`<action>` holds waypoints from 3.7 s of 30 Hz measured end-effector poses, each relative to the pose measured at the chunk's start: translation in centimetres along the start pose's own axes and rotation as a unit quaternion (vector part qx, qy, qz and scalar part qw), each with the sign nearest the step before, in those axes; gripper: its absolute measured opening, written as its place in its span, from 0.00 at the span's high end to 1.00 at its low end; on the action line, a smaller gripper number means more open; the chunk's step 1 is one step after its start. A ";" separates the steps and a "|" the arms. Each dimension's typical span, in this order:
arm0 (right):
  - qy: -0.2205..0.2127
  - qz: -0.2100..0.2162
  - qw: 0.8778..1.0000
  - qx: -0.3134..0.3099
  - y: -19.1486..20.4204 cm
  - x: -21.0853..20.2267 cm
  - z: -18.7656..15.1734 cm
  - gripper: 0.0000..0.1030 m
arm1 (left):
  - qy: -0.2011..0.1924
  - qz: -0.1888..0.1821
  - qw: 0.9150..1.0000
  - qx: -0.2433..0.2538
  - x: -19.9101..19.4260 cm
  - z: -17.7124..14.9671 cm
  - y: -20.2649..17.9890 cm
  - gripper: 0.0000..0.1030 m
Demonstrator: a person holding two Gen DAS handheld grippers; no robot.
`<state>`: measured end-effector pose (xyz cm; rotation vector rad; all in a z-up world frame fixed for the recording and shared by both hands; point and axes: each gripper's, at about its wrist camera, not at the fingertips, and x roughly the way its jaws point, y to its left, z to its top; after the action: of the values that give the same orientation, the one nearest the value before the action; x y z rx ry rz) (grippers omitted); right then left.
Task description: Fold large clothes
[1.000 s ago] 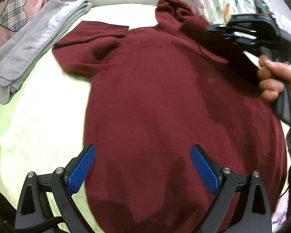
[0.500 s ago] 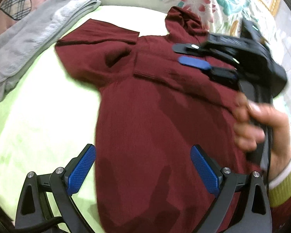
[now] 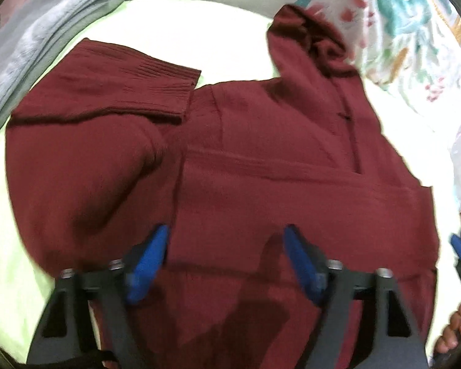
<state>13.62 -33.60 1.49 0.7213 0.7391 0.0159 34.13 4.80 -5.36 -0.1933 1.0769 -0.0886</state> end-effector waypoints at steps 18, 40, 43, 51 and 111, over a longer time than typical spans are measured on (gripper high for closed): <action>0.087 -0.074 0.993 -0.033 -4.3 6.4 2.8 0.50 | -0.063 0.043 0.997 -0.012 -2.8 -1.2 2.5 0.93; 0.087 -0.104 0.987 -0.088 -2.5 5.6 0.2 0.82 | -0.054 0.042 0.998 0.006 -4.8 -3.4 3.1 0.75; 0.063 -0.100 0.990 -0.079 -1.5 3.9 0.3 0.78 | -0.070 0.061 0.996 0.015 -6.5 -2.5 4.1 0.60; 0.080 -0.031 0.990 -0.115 3.6 3.1 -3.2 0.69 | -0.045 -0.047 0.993 -0.096 -4.3 3.7 7.8 0.40; 0.078 0.006 0.996 -0.036 0.2 0.3 -4.3 0.56 | -0.003 -0.212 0.977 -0.011 -3.7 -10.6 -8.5 0.59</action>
<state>11.27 -30.82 -0.75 0.6603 0.8792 0.1106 23.23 -4.11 -5.35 -0.4426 1.0176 -0.4597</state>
